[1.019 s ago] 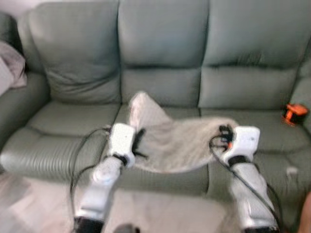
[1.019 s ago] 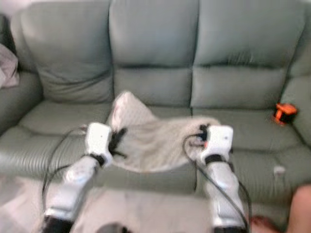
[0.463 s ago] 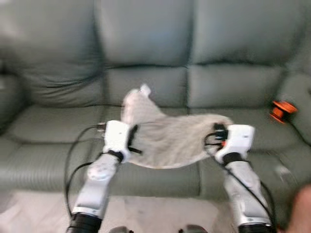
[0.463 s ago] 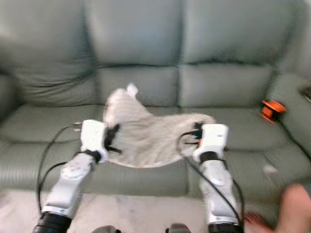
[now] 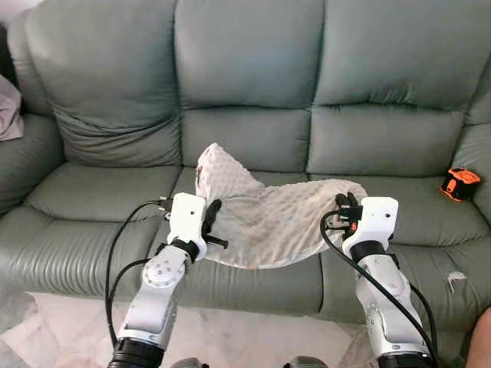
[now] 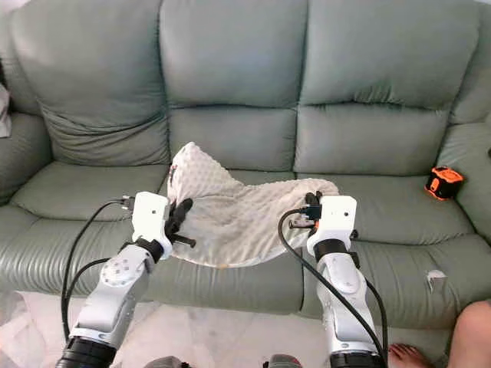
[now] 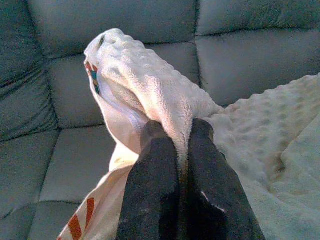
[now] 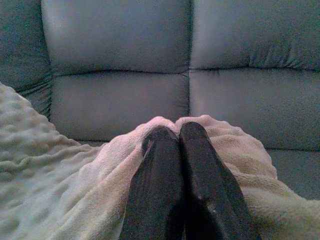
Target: Move the pillow to the sofa
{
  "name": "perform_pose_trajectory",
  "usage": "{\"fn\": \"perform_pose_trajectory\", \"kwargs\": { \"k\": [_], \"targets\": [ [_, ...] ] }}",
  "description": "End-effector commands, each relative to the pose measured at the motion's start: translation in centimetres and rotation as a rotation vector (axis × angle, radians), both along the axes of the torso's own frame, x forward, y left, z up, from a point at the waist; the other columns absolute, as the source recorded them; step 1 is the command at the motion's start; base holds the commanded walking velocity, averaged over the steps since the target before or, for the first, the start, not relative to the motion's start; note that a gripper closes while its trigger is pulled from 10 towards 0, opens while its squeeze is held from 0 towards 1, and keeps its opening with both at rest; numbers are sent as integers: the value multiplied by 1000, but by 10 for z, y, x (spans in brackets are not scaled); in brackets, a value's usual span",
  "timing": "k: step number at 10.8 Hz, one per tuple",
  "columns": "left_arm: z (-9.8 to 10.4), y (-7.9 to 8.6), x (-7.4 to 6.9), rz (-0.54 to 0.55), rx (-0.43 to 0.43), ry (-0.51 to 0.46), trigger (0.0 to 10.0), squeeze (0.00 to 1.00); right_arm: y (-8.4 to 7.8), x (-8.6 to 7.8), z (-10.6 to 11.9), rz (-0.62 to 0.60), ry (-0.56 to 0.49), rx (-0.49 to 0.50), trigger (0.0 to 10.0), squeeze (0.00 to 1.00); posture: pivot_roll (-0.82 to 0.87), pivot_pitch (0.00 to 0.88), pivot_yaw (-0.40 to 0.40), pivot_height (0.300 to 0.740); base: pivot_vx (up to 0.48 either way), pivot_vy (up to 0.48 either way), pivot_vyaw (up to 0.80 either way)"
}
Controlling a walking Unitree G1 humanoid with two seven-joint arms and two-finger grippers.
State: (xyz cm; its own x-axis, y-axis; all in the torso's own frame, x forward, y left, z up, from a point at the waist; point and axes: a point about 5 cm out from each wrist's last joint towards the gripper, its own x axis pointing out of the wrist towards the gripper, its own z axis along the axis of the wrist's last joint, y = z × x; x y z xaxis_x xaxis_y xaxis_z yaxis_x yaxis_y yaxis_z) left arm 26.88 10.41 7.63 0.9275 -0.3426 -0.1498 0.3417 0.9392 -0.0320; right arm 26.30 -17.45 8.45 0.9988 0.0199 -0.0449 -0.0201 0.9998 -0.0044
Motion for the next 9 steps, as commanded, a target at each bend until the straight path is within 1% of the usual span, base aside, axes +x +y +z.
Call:
{"fn": "perform_pose_trajectory", "kwargs": {
  "k": [1,7,9],
  "targets": [
    [4,1,3,-2,7,-13,10000,0,3,4,6,7,-31,2,10000,0,-56,0,41,740,0,0,0],
    [3,0,2,-14,18,3,10000,0,4,2,4,-1,-23,3,10000,0,-56,0,47,740,0,480,0],
    [8,-2,1,-24,7,-34,10000,0,5,1,4,-2,-22,3,10000,0,-56,0,48,740,0,0,0]
  ]
}}
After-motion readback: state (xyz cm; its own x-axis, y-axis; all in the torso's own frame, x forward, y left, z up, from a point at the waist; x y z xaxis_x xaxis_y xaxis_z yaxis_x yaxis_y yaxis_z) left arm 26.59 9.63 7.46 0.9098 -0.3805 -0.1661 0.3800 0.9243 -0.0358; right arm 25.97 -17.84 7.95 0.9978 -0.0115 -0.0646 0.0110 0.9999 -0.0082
